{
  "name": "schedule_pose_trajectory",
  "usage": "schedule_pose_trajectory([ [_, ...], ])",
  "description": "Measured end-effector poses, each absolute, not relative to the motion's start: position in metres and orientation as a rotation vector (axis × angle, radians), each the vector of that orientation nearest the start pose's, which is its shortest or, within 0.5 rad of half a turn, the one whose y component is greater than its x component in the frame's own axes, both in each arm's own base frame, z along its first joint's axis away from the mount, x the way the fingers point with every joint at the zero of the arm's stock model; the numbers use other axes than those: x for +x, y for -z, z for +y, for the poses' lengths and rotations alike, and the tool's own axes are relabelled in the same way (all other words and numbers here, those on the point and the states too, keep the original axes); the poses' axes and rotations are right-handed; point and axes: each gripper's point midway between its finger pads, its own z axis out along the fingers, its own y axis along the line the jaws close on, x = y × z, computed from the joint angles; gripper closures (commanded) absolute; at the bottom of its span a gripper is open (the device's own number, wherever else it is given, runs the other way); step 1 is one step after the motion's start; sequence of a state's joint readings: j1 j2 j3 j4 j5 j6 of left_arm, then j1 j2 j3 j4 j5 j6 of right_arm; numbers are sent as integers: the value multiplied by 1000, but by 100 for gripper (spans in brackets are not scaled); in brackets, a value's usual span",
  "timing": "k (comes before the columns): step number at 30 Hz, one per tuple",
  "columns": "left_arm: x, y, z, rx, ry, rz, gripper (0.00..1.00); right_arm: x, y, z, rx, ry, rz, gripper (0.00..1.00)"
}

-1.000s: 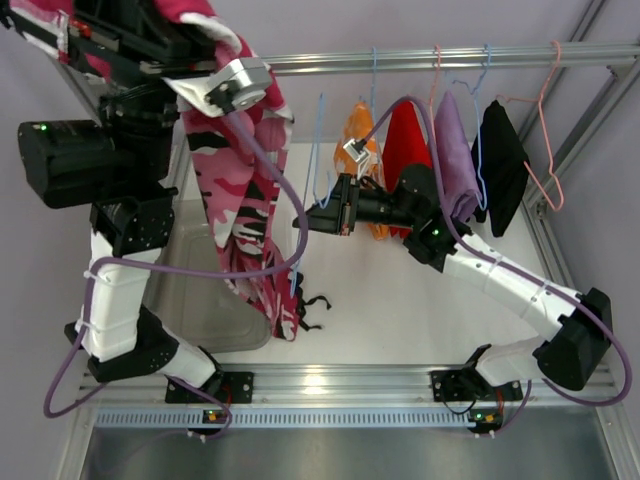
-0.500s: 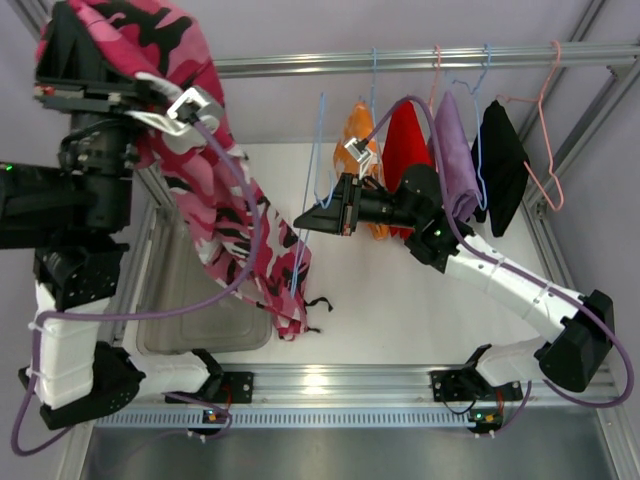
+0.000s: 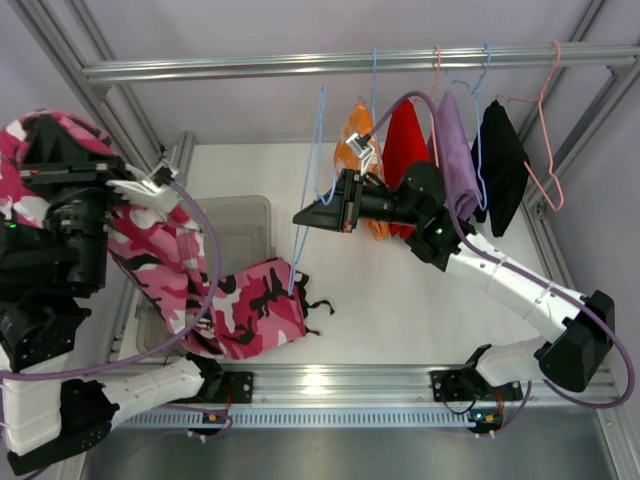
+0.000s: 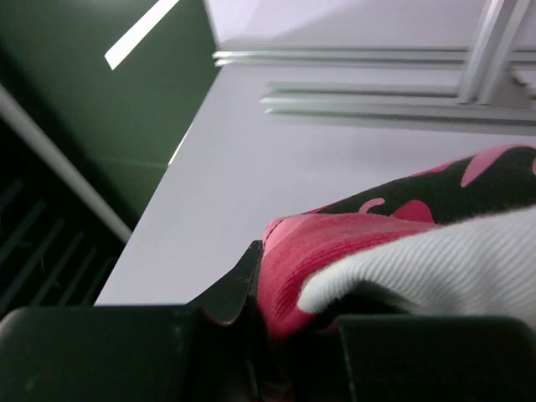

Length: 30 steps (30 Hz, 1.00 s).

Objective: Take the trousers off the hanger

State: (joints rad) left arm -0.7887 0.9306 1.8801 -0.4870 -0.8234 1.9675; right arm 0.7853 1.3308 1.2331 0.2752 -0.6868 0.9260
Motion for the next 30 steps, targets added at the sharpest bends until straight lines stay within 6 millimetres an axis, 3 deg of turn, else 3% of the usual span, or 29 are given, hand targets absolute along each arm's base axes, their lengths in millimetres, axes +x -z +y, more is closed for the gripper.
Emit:
schedule_pose_trajectory([
  [4, 203, -600, 17, 1183, -1425, 1074, 100, 184, -415, 378, -568, -1815, 1637, 100],
  [8, 227, -542, -14, 1341, -1294, 1128, 100, 184, -415, 378, -570, -1813, 1636, 100],
  [12, 245, -475, -40, 1478, -1194, 1186, 100, 184, -416, 377, -575, -1807, 1630, 100],
  [16, 251, -406, -48, 1638, -1114, 1307, 100, 180, -420, 373, -584, -1799, 1615, 100],
  [21, 251, -366, -33, 1601, -1053, 1538, 100, 172, -434, 364, -603, -1790, 1562, 100],
  [28, 262, -288, 41, 1499, -1067, 2048, 100, 166, -445, 356, -618, -1777, 1516, 100],
  [30, 261, -265, 54, 1487, -1011, 2175, 89, 165, -446, 355, -620, -1769, 1512, 100],
])
